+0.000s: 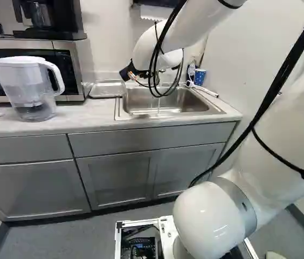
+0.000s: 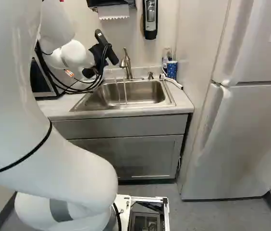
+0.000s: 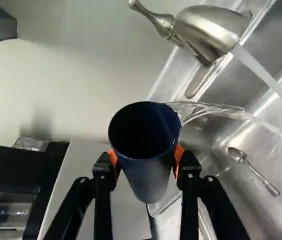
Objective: Rinse the cup and place it in the tray
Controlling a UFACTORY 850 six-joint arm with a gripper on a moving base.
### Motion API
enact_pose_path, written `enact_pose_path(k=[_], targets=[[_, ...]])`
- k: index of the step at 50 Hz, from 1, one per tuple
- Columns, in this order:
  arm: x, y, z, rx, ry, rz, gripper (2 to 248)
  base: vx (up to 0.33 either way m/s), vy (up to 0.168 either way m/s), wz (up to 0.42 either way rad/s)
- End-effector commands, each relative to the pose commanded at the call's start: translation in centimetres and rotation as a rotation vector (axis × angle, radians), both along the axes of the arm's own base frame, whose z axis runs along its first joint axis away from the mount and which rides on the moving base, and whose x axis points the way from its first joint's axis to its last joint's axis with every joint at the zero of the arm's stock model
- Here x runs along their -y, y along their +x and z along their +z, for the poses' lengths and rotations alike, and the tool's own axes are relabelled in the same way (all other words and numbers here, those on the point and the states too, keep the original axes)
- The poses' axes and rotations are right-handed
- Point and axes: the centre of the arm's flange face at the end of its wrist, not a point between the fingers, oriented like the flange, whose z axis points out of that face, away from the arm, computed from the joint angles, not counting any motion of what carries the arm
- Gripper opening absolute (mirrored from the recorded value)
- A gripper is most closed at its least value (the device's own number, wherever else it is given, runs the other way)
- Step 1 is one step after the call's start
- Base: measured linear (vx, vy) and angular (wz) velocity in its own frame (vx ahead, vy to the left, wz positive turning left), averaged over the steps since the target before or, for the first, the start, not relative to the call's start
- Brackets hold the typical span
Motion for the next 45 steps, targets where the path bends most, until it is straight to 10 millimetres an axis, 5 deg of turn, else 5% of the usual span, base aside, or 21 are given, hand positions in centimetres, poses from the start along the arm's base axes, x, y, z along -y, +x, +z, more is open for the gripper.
enact_pose_path(k=[45], targets=[[0.00,0.00,0.00,-0.122,0.434,-0.144,122,0.000,0.000,0.000]])
